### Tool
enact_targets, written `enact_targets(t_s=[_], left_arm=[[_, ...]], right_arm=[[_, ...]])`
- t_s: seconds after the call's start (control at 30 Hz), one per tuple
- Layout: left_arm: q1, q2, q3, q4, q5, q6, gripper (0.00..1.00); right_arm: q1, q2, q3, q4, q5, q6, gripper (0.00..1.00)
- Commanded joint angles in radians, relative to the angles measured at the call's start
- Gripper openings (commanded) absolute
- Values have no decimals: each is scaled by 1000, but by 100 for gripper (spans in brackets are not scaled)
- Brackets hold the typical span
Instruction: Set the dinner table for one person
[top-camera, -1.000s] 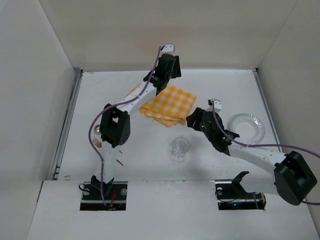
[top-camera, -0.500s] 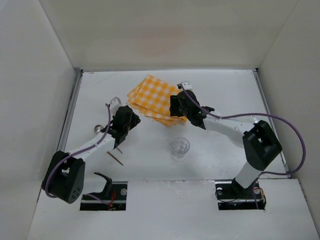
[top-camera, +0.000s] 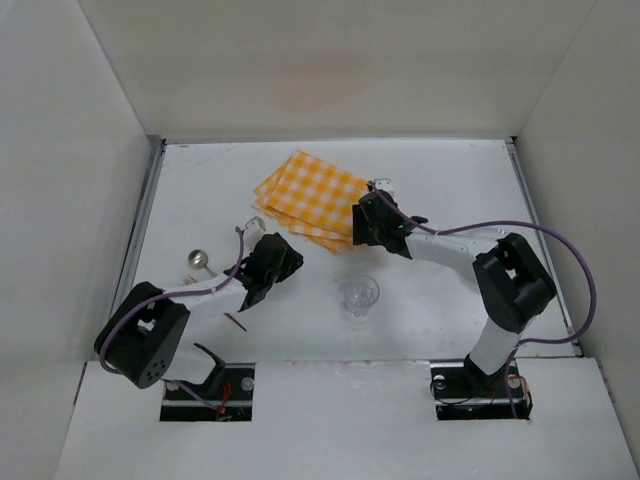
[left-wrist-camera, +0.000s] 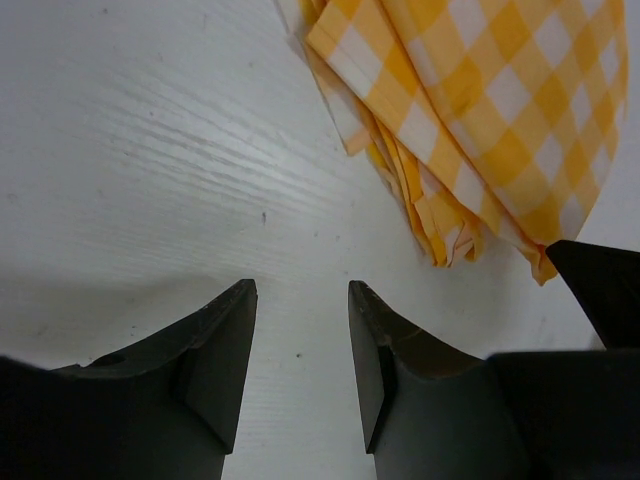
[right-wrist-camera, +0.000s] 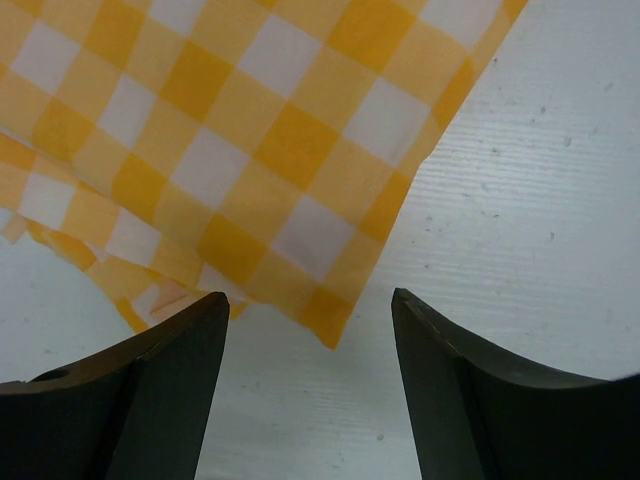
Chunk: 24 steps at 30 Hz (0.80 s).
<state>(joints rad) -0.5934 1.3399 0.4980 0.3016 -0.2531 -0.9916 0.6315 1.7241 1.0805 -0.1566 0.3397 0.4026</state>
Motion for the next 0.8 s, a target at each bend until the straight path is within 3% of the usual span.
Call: enact_targets(t_s=[0.0, 0.33, 0.43, 0.57, 0.77], left_arm=[[-29, 44, 37, 71, 3, -39, 40], [-99, 206, 117, 117, -5, -64, 41], [-107, 234, 126, 132, -11, -73, 42], [-111, 251, 131, 148, -28, -85, 43], [-136, 304, 175, 149, -87, -102, 44]], right_arm=[[-26, 38, 13, -9, -74, 45, 69], [-106, 6, -7, 97, -250, 142, 12], [-150, -58, -66, 211, -359, 238, 6], [-233, -129, -132, 391, -531, 434, 6], [-336, -124, -172, 626, -665, 752, 5]])
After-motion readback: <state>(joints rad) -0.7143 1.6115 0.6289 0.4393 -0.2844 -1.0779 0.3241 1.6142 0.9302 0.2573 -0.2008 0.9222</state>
